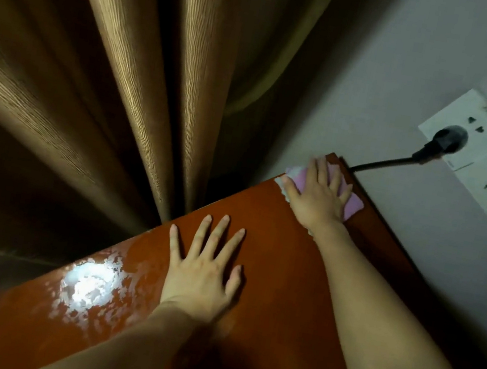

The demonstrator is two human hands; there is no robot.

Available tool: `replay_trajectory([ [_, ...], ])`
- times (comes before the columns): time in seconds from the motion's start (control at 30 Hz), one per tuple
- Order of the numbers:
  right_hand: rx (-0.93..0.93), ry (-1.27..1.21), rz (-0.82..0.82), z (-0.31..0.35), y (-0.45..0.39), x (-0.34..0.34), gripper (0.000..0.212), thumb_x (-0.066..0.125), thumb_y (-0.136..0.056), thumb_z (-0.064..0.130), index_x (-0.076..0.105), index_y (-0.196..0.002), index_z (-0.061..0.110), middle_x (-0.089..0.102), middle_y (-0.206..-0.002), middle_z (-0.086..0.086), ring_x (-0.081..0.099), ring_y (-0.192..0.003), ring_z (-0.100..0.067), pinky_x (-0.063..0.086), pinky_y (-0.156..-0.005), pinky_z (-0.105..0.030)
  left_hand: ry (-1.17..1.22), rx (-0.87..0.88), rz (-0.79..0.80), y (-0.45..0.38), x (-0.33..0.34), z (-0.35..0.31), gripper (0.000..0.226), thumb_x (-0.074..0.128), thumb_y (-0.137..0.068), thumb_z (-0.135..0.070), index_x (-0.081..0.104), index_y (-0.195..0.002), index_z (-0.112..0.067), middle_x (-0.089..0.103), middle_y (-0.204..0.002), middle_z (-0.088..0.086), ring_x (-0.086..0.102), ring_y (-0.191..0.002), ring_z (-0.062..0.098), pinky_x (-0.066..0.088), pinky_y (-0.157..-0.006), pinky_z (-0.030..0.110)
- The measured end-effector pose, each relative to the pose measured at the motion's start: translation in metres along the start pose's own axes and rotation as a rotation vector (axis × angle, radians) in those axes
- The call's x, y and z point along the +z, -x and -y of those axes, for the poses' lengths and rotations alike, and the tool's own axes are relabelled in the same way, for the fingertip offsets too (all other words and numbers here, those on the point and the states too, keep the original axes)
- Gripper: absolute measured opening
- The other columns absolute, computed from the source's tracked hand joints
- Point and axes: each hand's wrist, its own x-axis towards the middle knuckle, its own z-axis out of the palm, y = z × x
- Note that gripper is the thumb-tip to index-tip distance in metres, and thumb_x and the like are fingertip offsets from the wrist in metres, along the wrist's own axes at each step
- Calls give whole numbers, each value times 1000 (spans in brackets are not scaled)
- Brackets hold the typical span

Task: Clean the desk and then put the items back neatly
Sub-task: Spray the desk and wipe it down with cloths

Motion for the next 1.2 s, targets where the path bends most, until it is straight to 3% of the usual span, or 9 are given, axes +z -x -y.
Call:
replay_trajectory([
  [0.17,-247,99,-19,-20,33,9,79,16,-89,70,1,-152,26,-1,-161,4,-7,-147,-22,1,-116,-51,29,-7,26,1,-2,0,56,31,-92,-52,32,-145,-33,36,-150,0,24,-141,25,4,-108,59],
  [0.37,103,-61,-30,-36,-7,-3,78,21,-92,67,2,-153,21,0,-161,-1,-3,-147,-26,0,-115,-55,34,-2,22,0,-3,0,56,33,-91,-52,36,-143,-32,41,-147,1,31,-139,26,10,-107,59],
  [0.43,116,-61,-18,-22,-15,-4,78,19,-92,66,2,-153,20,-1,-161,-2,-3,-146,-29,0,-114,-58,32,-3,29,0,-3,0,56,33,-91,-52,36,-143,-32,41,-148,1,31,-139,26,10,-106,59],
  [0.63,-229,83,7,-7,30,4,76,13,-90,69,2,-152,26,-2,-161,4,-7,-147,-25,-1,-114,-54,83,-23,72,3,-10,-1,59,16,-92,-55,14,-149,-37,13,-158,-5,-3,-145,18,-15,-110,56],
  [0.7,-296,112,-5,-23,42,9,85,3,-81,74,0,-152,29,-4,-160,7,-8,-147,-20,-1,-115,-51,88,-30,65,3,-10,-1,59,16,-92,-55,14,-149,-37,13,-158,-5,-4,-145,18,-15,-110,55],
  [0.83,-50,12,-28,-42,15,5,78,15,-89,71,4,-152,27,-1,-161,5,-4,-147,-23,1,-115,-55,94,-23,93,3,-14,-2,59,9,-92,-55,2,-149,-40,0,-159,-6,-14,-144,17,-19,-110,55],
  [0.93,88,-61,-23,-10,-1,3,76,18,-91,68,4,-152,24,-1,-161,0,-3,-146,-30,1,-114,-60,94,-36,112,2,-16,-3,62,2,-88,-56,-7,-148,-41,-10,-158,-8,-23,-141,15,-23,-109,54],
  [1.1,-296,36,-11,46,51,14,72,16,-92,66,0,-152,29,-3,-160,4,-7,-147,-27,-2,-113,-56,101,-24,90,4,-15,-1,64,8,-88,-55,11,-150,-37,4,-159,-5,-10,-145,16,-21,-110,53],
  [1.2,-380,86,22,25,93,25,80,3,-83,73,-4,-151,31,-7,-160,8,-12,-146,-22,-5,-114,-52,148,-45,11,8,-16,-1,58,25,-90,-46,43,-139,-22,37,-150,4,26,-143,22,8,-115,55],
])
